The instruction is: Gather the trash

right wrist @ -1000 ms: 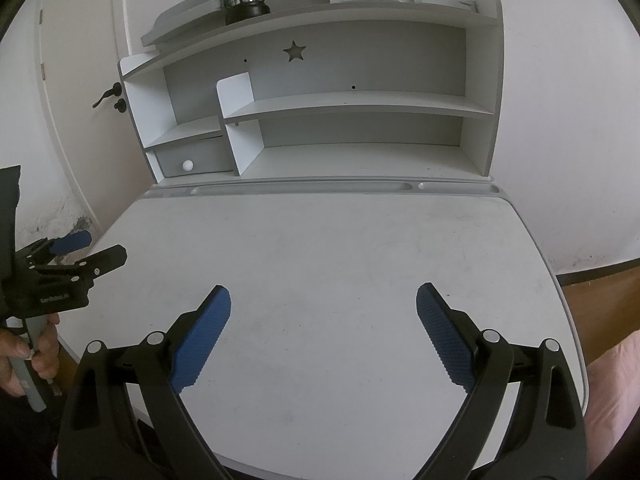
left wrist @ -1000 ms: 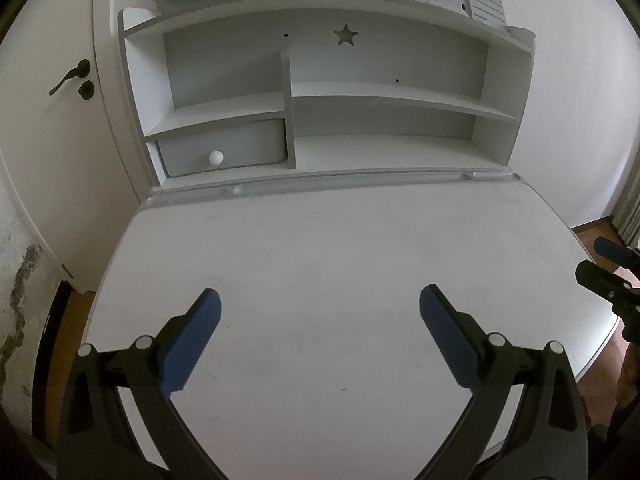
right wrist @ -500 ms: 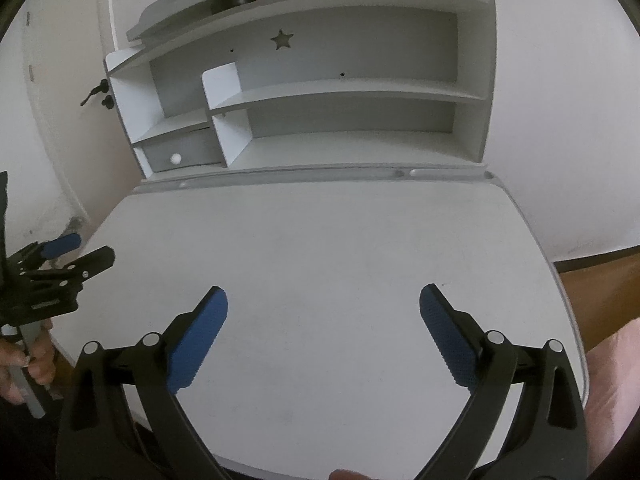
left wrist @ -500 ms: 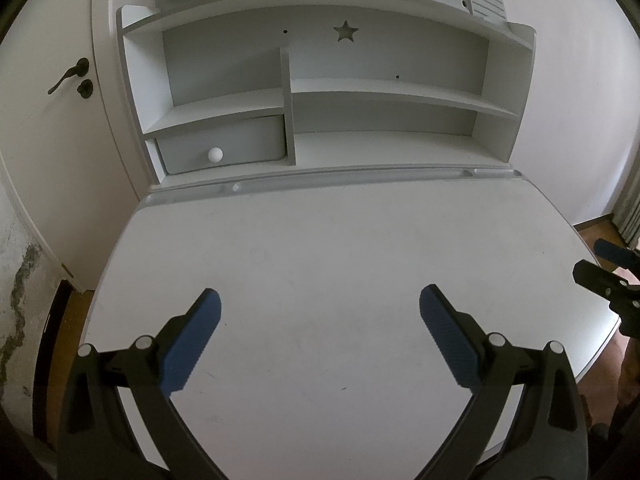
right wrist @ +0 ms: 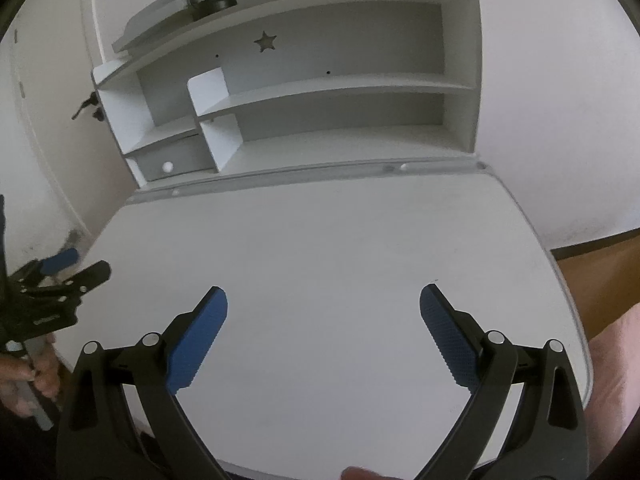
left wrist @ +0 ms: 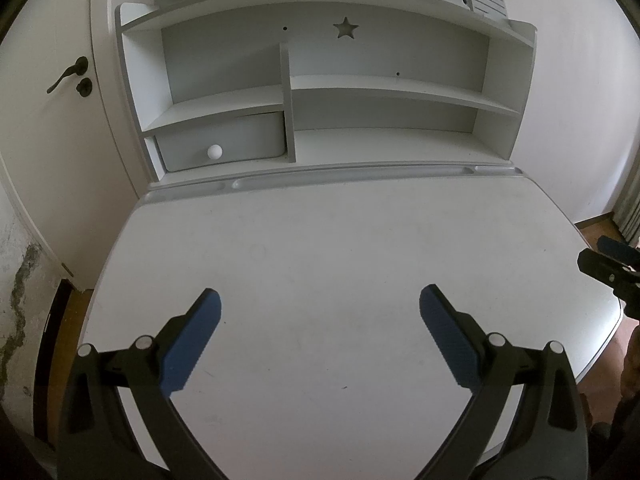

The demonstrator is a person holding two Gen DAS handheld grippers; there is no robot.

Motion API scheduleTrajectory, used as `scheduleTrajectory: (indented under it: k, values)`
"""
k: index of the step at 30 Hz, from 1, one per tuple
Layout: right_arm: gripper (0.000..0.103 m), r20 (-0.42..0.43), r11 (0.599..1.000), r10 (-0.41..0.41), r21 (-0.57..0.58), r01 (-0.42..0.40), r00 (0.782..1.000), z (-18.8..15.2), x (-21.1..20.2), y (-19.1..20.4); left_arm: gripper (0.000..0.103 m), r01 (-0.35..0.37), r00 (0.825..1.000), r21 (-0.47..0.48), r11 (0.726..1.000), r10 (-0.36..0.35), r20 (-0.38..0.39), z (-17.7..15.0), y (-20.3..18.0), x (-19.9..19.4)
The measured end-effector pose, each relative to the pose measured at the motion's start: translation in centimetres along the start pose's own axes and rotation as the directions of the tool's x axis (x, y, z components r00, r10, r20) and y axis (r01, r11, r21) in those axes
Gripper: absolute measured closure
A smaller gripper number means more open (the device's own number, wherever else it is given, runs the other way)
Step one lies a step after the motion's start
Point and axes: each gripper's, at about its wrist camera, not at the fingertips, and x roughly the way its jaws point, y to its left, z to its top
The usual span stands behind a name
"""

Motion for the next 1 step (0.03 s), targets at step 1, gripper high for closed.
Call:
scheduleTrajectory:
  k: [1]
  values:
    - [0.009,0.001,1.0,-0.002,0.0,0.002,1.0,-0.01,0.01,-0.01,0.007,-0.001,1.0,-0.001,1.0,0.001,0.0,-0.01,0.0,0.01]
